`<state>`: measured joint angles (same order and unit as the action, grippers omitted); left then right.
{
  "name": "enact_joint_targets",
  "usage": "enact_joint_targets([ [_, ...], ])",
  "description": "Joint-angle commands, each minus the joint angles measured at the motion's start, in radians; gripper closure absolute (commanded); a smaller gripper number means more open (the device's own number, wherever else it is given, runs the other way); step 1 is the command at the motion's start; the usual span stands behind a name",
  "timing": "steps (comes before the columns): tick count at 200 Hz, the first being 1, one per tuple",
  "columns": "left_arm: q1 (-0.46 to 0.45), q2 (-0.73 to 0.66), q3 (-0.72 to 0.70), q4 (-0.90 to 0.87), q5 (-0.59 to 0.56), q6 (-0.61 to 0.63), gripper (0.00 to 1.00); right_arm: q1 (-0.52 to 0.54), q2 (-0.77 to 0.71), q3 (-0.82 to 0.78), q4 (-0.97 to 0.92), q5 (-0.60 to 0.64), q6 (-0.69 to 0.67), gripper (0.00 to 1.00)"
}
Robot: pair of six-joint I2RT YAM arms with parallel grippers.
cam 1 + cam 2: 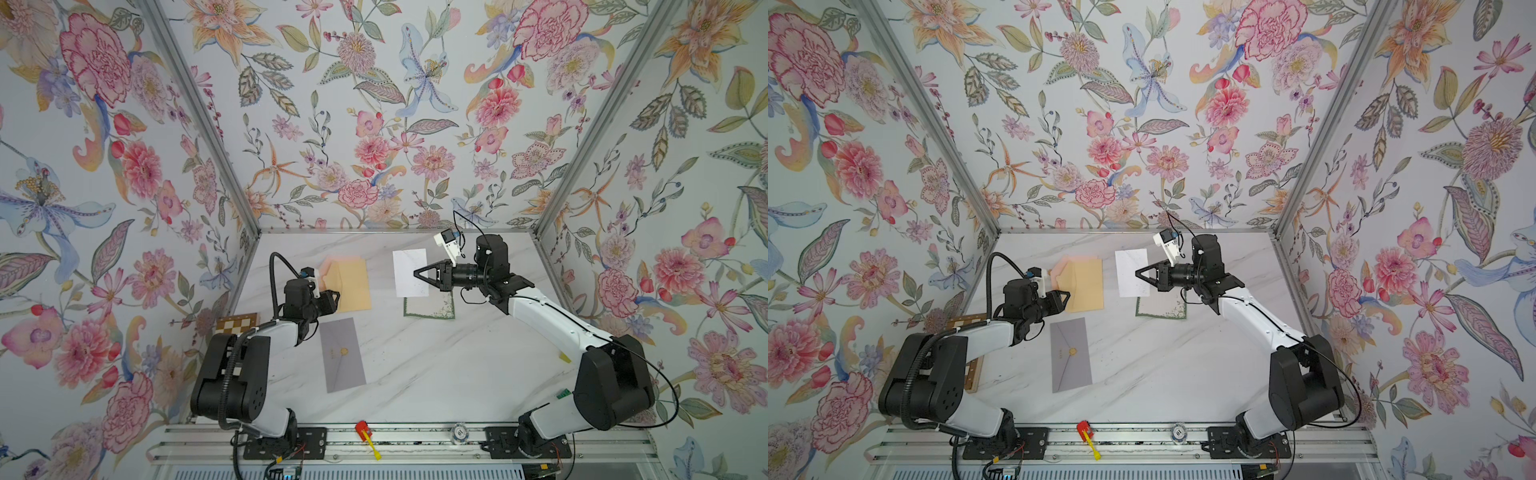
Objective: Fold the letter paper in half and place it into the envelope
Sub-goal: Pick up the envelope from the center of the board.
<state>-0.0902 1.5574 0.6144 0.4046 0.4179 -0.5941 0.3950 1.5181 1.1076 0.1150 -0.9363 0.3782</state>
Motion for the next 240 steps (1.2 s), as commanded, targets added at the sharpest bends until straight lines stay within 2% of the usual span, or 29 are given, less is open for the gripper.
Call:
enact_joint_targets([
  [1, 0.024, 0.045, 0.025, 0.048, 0.041, -0.013, 0.57, -0.014, 0.023, -0.006, -0.009, -0.022, -0.003, 1.00],
  [45, 0.041, 0.067, 0.021, 0.054, 0.047, -0.019, 0.57, -0.029, 0.039, -0.017, -0.003, -0.042, 0.001, 1.00],
  [104, 0.049, 0.191, 0.065, 0.135, 0.105, -0.054, 0.57, -0.044, 0.063, -0.020, 0.005, -0.066, 0.007, 1.00],
  [157, 0.050, 0.247, 0.108, 0.125, 0.119, -0.053, 0.57, -0.051, 0.068, -0.049, 0.033, -0.089, 0.034, 1.00],
  [240, 0.050, 0.310, 0.123, 0.166, 0.089, -0.079, 0.58, -0.061, 0.080, -0.079, 0.058, -0.096, 0.047, 1.00],
])
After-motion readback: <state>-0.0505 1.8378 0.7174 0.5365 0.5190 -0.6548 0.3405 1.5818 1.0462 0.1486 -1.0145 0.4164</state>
